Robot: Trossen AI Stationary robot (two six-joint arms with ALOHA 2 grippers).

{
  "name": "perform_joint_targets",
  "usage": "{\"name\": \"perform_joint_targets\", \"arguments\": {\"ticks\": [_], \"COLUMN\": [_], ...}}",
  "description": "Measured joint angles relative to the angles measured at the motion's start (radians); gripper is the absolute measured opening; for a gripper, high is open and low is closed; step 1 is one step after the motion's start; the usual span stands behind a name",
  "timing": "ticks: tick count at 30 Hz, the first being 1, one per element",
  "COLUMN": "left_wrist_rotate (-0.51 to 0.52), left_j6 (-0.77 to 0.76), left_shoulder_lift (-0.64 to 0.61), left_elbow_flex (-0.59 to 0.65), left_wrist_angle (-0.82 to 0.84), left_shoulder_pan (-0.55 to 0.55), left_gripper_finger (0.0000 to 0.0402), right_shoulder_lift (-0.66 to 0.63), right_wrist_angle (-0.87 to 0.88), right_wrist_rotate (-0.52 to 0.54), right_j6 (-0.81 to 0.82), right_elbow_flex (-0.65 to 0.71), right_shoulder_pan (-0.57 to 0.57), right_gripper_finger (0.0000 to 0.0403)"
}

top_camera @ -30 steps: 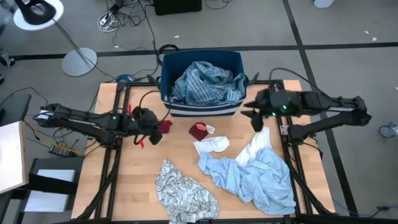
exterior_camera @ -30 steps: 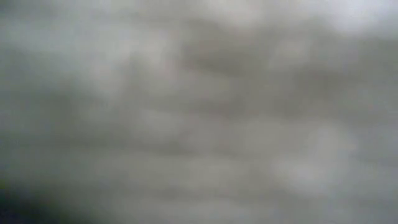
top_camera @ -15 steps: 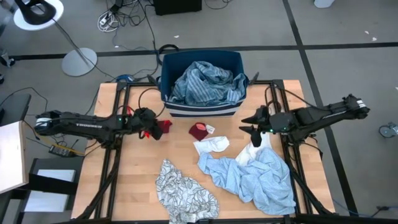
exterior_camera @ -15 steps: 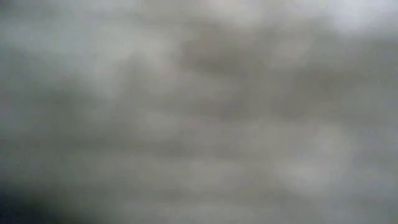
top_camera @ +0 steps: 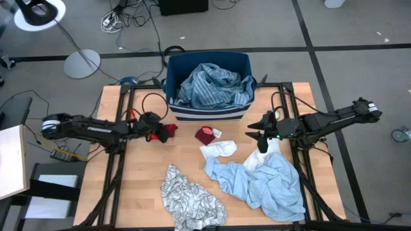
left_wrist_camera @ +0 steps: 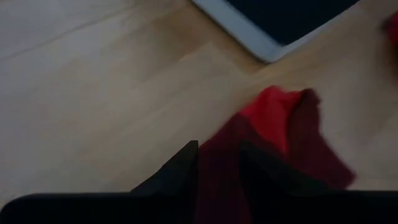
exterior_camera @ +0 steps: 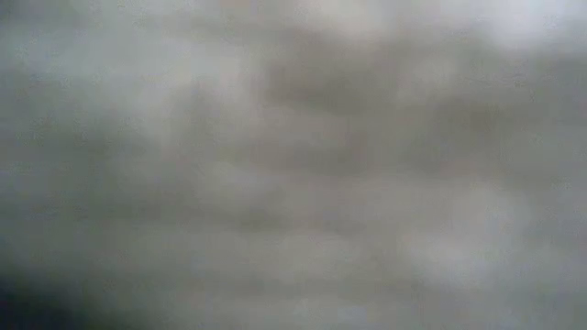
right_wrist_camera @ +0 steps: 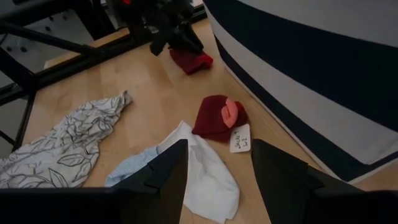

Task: Sort clothes
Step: Put the red socks into the blue bin

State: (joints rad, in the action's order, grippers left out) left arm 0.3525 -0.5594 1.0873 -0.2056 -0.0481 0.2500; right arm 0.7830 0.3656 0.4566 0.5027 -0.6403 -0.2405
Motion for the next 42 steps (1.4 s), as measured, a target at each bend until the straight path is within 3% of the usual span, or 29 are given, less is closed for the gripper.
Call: {"name": "perform_joint_targets", "arguments": {"ticks": [6,10,12,15,22,27,32,42], "left_wrist_rotate": [0.086,0.096,0.08,0.054,-0.11,-0.181,-0.184,-0.071], "left_j6": [-0.051,-0.052,-0.051,-0.054,-0.05,-0.021,0.02,0.064], "left_shoulder_lift": [0.108,0.151,0.153,0.139,0.068,0.021,0.013,0.013], "left_elbow_flex": [0.008,0.007,0.007,0.007,-0.066,-0.187,-0.38,-0.75], "left_wrist_angle": [-0.057,-0.087,-0.103,-0.128,-0.103,0.05,0.297,0.593], "left_shoulder_pan": [0.0,0.0,0.0,-0.001,-0.003,-0.042,-0.113,-0.153], "left_gripper_finger": [0.0111,0.0049,0.0015,0.0007,0.0002,0.0001,0.0001,0.0], "right_shoulder_lift": [0.0,0.0,0.0,0.0,0.0,0.0,0.0,0.0], "right_wrist_angle": [-0.012,-0.017,-0.03,-0.039,-0.038,-0.036,-0.034,-0.041], "right_wrist_rotate": [-0.005,-0.012,-0.015,-0.02,-0.041,-0.041,-0.041,-0.03], "right_j6": [-0.007,-0.007,-0.007,-0.007,-0.008,-0.008,-0.036,-0.109], "right_elbow_flex": [0.0,0.0,0.0,0.0,0.0,0.0,0.0,0.057], "right_shoulder_pan": [0.0,0.0,0.0,0.0,-0.003,-0.003,-0.003,0.0], "right_gripper_finger": [0.0178,0.0178,0.0178,0.0178,0.0178,0.0178,0.0178,0.0178]}}
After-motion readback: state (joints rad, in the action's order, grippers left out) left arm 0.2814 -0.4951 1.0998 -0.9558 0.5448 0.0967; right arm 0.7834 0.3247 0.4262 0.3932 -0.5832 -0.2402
